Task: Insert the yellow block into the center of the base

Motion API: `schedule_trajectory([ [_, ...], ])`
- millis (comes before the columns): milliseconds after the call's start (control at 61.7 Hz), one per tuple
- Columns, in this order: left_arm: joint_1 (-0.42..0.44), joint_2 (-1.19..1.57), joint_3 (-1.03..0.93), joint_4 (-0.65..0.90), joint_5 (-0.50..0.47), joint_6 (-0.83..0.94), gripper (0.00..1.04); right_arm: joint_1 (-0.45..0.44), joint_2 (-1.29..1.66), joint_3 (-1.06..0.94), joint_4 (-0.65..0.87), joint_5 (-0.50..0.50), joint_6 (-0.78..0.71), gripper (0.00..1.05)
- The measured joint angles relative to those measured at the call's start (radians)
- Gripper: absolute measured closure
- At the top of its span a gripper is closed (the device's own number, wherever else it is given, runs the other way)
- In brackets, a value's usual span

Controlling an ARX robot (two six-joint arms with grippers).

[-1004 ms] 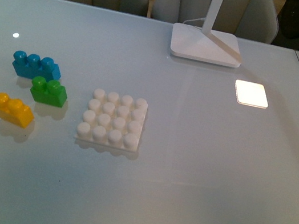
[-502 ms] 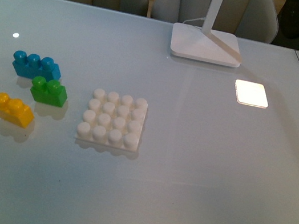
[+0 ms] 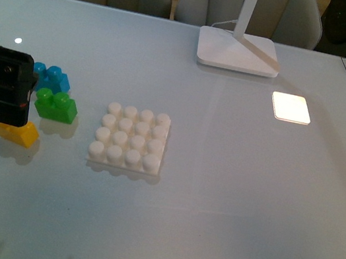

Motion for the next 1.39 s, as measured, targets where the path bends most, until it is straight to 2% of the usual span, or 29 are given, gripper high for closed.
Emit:
schedule_trajectory([
  [421,0.069,0.355,0.084,0.194,0.12,0.188,0.07,0.0,0.0,0.0,0.0,0.0,0.0,0.09],
  [664,0.133,0.444,0.149,0.183,0.13,0.235,0.07,0.0,0.0,0.0,0.0,0.0,0.0,0.09],
  [1393,0.22,0.587,0.259,0.124,0.182,0.267,0.07,0.0,0.0,0.0,0.0,0.0,0.0,0.09],
])
